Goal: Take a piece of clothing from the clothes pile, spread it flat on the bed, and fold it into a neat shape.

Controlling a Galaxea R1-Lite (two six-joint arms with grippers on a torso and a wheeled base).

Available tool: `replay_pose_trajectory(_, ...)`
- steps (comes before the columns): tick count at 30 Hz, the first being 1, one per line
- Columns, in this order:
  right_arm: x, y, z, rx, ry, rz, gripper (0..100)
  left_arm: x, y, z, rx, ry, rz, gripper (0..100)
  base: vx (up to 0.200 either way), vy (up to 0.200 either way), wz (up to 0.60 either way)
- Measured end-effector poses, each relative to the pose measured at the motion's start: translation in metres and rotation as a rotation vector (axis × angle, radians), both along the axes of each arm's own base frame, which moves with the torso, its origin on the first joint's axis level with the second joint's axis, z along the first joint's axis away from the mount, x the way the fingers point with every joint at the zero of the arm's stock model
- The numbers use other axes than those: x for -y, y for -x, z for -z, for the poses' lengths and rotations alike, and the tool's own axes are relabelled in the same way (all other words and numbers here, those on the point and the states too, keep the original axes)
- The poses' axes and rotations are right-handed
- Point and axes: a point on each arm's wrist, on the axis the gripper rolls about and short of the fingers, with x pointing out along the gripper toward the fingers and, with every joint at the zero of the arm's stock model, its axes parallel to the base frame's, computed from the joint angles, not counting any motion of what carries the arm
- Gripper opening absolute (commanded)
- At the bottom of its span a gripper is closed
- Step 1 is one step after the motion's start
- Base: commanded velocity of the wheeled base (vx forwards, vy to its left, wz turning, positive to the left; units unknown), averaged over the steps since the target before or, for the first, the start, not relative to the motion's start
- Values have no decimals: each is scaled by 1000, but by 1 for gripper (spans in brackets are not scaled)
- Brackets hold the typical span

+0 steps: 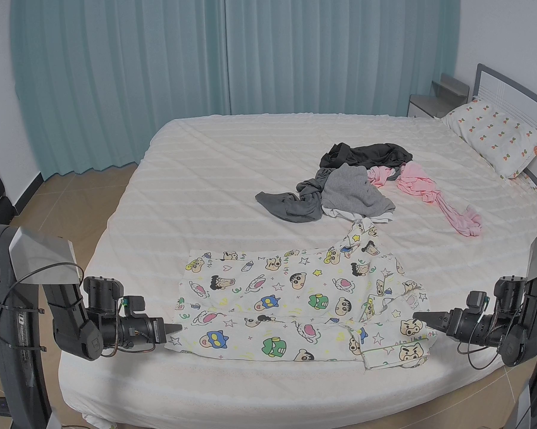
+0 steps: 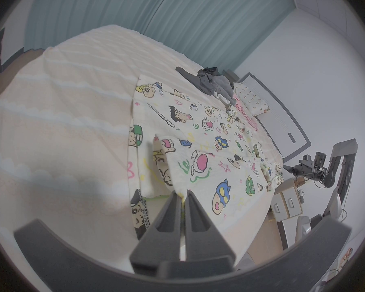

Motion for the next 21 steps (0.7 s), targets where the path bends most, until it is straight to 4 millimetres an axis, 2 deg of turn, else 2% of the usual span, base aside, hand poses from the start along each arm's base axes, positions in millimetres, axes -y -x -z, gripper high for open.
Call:
replay_pose_trajectory(12, 0, 0, 1, -4, 1, -2, 100, -1, 7, -5, -83, -20, 4, 0, 0, 0, 0)
replay_pose_trajectory(21, -1, 0, 3, -10, 2, -7, 100, -1, 10, -3, -96, -119, -26, 0, 0, 0, 0)
